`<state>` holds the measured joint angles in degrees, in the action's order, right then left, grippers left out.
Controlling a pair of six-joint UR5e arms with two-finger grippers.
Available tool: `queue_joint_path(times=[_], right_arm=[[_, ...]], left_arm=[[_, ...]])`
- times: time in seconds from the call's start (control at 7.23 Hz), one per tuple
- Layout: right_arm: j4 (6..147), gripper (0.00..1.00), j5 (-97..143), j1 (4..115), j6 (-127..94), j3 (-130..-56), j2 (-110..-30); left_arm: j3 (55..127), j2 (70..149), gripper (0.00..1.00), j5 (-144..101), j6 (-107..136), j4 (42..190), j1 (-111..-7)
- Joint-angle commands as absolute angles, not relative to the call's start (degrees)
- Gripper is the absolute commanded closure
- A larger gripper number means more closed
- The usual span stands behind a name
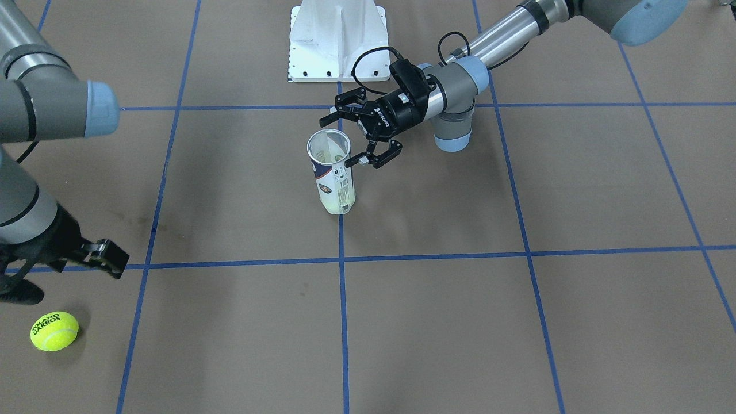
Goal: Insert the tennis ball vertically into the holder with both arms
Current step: 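Move the right gripper to the Wilson 3 tennis ball and grasp it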
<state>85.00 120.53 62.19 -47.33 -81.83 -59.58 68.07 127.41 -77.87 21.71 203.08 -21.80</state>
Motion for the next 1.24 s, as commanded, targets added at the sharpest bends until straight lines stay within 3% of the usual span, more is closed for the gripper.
queue_joint_path(times=[0.0, 0.28, 1.11], right_arm=[[78.3, 0.01, 119.9, 63.5, -46.6, -70.3, -57.7], [69.2, 0.01, 117.4, 63.3, -47.1, -62.2, -57.7], [69.1, 0.02, 114.6, 61.5, -47.3, -60.8, -57.1]], left_arm=[[68.0, 127.4, 0.01, -77.9, 21.7, 203.1, -21.8], [68.0, 127.4, 0.01, -77.9, 21.7, 203.1, -21.8], [68.2, 127.4, 0.01, -77.9, 21.7, 203.1, -21.8]])
